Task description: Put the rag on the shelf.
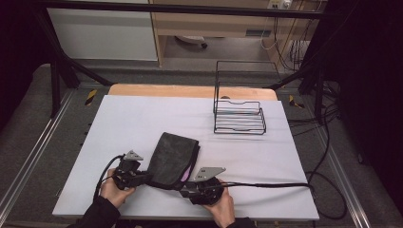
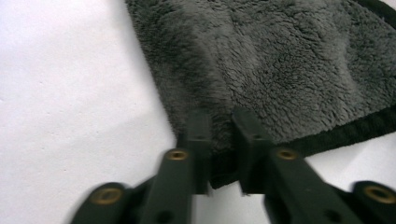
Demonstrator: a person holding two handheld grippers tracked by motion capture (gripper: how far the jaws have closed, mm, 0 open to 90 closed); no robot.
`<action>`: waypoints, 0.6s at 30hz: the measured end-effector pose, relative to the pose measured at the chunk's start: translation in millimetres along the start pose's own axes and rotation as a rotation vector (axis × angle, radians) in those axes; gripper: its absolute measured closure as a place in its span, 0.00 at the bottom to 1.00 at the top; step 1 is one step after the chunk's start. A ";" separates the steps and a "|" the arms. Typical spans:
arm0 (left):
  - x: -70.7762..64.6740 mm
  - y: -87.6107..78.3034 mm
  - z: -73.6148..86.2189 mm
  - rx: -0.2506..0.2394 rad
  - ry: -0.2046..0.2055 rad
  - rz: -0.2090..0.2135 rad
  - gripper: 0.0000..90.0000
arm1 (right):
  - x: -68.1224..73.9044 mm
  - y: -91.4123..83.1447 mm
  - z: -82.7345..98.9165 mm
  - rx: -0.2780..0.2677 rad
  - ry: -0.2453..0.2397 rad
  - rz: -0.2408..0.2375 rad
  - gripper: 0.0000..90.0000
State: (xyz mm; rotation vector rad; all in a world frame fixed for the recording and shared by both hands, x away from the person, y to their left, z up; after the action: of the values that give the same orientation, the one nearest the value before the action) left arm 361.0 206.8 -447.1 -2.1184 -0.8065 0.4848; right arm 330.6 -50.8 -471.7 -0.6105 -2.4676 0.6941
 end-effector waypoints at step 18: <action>7.2 -29.6 -7.4 -0.197 -0.061 0.034 0.92 | 7.4 2.5 -23.4 -0.021 -0.022 -0.019 0.98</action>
State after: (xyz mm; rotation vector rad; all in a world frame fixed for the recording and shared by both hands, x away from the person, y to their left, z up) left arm 359.2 221.8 -419.6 -2.3112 -0.8850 0.5074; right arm 338.9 -36.8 -453.2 -0.5897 -2.5006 0.6714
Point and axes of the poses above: each handheld gripper's, and its own axes: y roughly forward along the jaws, z roughly out of its underside, x roughly to its left, the point moved 2 cm from there along y, roughly forward along the jaws, and after that the axes turned 11 degrees about y, right-handed, at the moved point
